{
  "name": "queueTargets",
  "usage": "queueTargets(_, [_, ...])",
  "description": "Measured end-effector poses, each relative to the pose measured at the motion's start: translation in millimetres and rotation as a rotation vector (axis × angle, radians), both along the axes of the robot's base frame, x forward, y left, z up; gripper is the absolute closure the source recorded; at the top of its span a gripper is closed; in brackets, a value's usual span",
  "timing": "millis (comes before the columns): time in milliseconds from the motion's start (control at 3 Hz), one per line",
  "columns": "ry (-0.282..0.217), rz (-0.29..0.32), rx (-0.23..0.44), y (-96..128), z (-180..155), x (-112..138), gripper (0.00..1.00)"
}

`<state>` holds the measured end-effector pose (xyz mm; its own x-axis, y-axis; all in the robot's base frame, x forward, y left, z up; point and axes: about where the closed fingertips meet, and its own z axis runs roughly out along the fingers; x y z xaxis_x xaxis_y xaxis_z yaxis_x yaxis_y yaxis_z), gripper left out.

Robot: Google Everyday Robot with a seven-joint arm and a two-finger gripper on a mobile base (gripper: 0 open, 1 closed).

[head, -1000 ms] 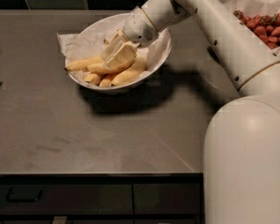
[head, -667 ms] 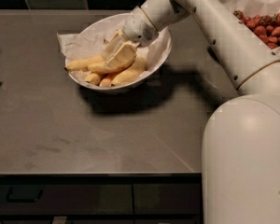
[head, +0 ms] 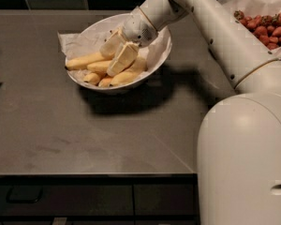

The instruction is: Pick banana from white bowl

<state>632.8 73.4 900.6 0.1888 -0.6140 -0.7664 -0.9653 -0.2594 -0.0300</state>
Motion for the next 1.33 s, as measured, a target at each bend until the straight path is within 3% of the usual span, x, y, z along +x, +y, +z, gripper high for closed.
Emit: queueTargets(1333, [-0.006,0.010,-0.044,5.6,2.5,2.4,0.38])
